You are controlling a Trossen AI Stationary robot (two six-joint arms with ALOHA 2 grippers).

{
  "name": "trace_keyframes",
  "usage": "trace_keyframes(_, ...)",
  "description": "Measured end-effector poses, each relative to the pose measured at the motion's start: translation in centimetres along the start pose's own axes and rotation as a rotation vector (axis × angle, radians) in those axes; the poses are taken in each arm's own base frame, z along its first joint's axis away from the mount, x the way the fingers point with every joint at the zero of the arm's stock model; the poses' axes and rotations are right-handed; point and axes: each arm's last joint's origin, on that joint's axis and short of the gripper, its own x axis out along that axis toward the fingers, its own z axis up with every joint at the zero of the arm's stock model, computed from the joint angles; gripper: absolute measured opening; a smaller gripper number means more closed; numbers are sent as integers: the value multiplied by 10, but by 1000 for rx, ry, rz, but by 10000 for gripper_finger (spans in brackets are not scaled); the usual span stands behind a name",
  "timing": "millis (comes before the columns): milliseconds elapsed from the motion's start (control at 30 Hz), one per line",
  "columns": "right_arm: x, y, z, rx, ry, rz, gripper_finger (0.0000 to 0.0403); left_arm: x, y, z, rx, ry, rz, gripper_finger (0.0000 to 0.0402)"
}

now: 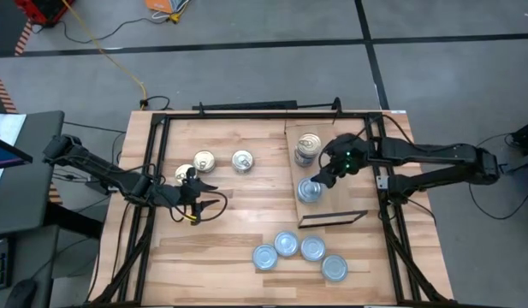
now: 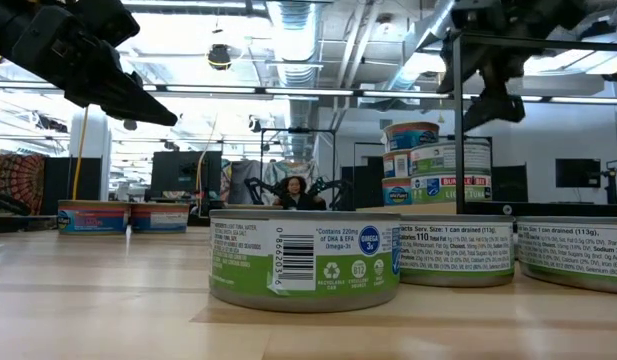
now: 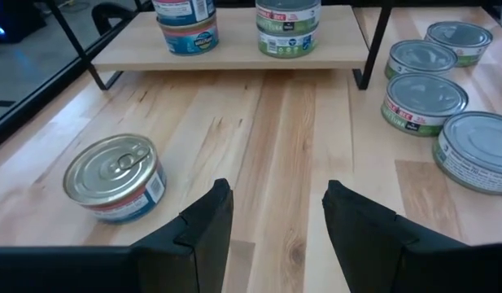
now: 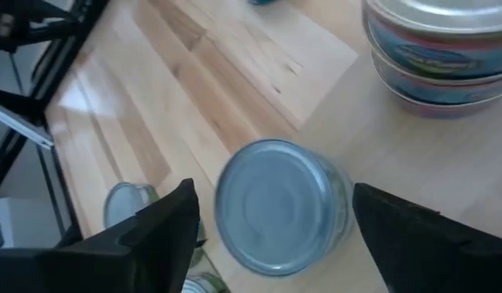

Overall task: Stack canned seafood by type on shelf
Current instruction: Stack the blue-pink tuna can on top of the other blue-pink tuna can on the shelf

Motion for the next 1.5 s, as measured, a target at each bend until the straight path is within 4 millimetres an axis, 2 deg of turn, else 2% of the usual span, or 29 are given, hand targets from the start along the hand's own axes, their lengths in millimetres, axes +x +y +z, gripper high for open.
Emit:
trace_keyframes(200,-7,28,-6,-82,-46,13,337,-1,1,-4,-57,62,12,185)
trace_keyframes(333,-18,49,-9,-132,-74,58,336,-6,5,7,-77,192,60,178)
trace_keyframes(533,-35,81,-6,-276,-266,90,336,-6,10,10,-83,295,127,168)
trace_keyframes(633,-31,94,0,-349,-382,131,336,0,12,6,-117,346,131,167)
trace_keyframes(767,-15,108,10,-393,-470,182,336,8,11,-4,-153,469,114,167)
trace_keyframes(933,12,122,15,-416,-439,156,336,8,5,-8,-104,549,157,167)
trace_keyframes(1100,18,143,19,-490,-413,143,336,-1,-5,0,3,578,163,166)
trace_keyframes(1267,22,143,22,-581,-395,92,336,-3,-6,-6,48,562,199,167)
trace_keyframes(1367,31,126,22,-615,-346,9,336,1,-3,-7,66,538,261,167)
trace_keyframes(1500,44,107,24,-660,-334,-57,336,20,0,-4,86,508,256,167)
